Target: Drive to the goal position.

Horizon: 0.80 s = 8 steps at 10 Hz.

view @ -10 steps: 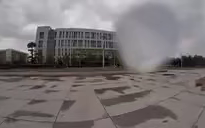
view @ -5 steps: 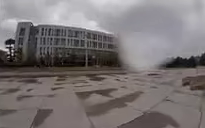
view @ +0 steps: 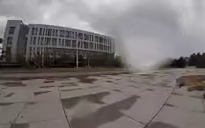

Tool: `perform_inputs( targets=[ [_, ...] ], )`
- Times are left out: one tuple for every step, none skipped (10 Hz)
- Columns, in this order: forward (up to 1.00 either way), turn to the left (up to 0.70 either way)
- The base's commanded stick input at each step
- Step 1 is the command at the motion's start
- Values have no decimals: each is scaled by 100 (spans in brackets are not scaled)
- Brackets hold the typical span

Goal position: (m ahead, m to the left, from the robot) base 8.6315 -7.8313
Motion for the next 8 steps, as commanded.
perform_inputs(
  targets=[
    [70, -33],
    [70, -31],
    [70, -24],
    [70, -5],
    [70, 0],
    [70, 0],
    [70, 0],
    [70, 0]
  ],
)
